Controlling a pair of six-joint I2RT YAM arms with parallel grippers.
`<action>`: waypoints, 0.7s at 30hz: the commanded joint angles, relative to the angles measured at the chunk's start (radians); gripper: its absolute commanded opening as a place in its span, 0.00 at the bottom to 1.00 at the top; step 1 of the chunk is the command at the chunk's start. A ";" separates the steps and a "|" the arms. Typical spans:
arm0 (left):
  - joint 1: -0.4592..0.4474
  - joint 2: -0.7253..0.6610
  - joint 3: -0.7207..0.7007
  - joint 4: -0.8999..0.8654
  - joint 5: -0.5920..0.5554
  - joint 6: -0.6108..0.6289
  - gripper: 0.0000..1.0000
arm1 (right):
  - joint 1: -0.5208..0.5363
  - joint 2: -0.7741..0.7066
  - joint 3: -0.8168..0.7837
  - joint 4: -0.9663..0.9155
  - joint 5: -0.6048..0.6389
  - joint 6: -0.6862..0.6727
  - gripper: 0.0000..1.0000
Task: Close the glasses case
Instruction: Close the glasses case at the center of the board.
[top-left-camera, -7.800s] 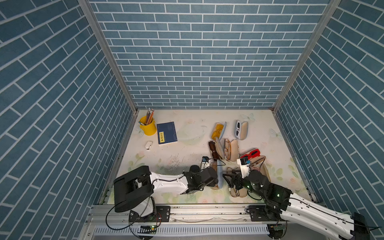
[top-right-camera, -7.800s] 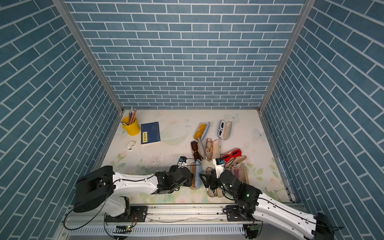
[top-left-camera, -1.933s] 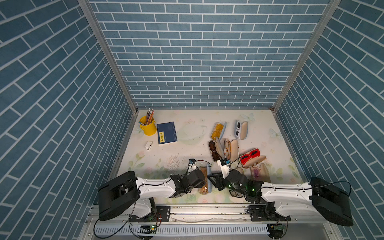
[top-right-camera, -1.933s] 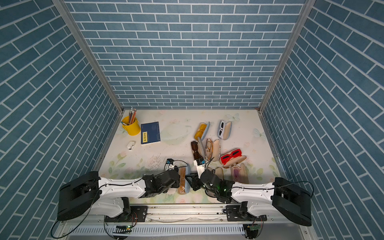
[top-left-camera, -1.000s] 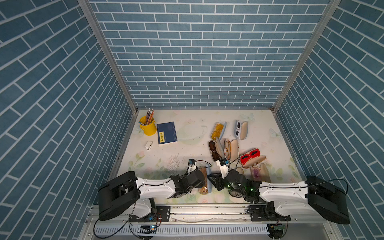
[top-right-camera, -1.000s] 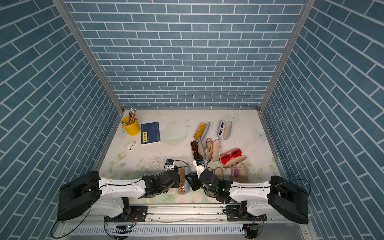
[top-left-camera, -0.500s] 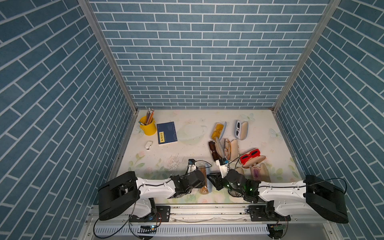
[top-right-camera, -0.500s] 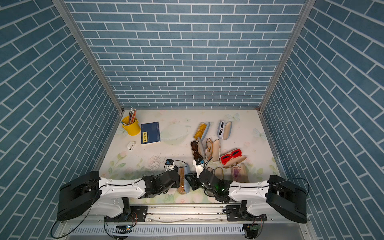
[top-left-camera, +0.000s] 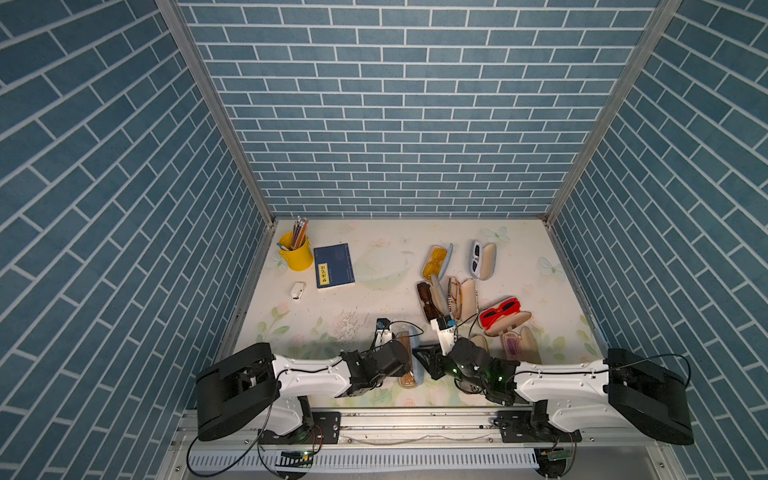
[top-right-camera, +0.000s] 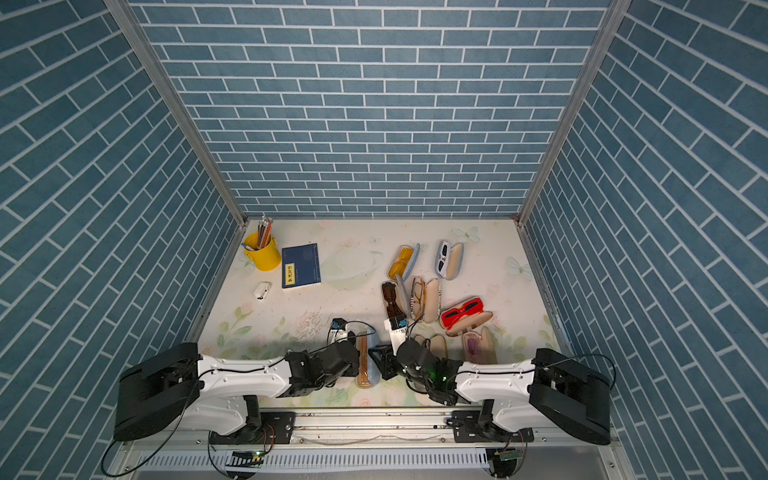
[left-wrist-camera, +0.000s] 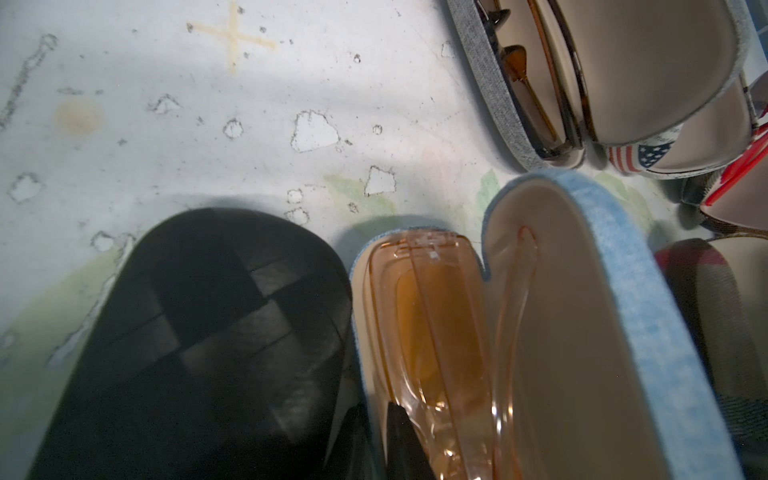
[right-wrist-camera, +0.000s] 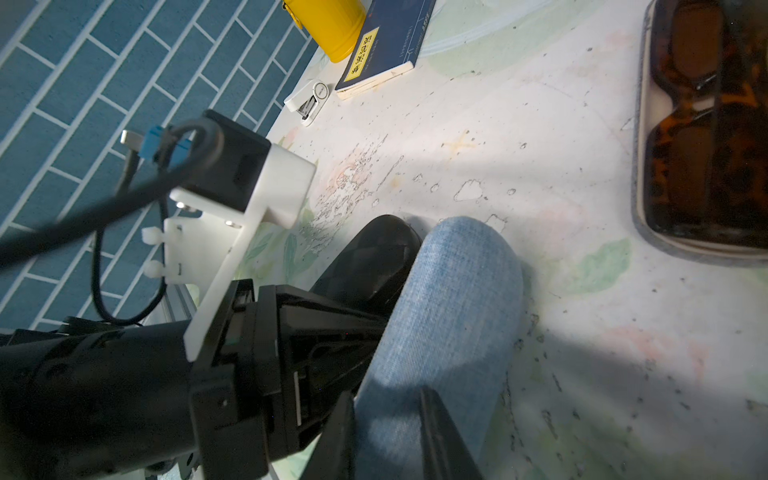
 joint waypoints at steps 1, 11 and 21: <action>-0.009 0.000 -0.013 0.019 0.002 0.001 0.15 | 0.006 0.026 0.015 -0.039 -0.006 -0.006 0.26; -0.014 0.001 -0.015 0.033 0.006 0.003 0.14 | 0.007 0.064 0.029 -0.030 -0.016 -0.008 0.25; -0.017 0.011 -0.012 0.042 0.005 0.003 0.14 | 0.013 0.088 0.032 -0.018 -0.016 -0.006 0.25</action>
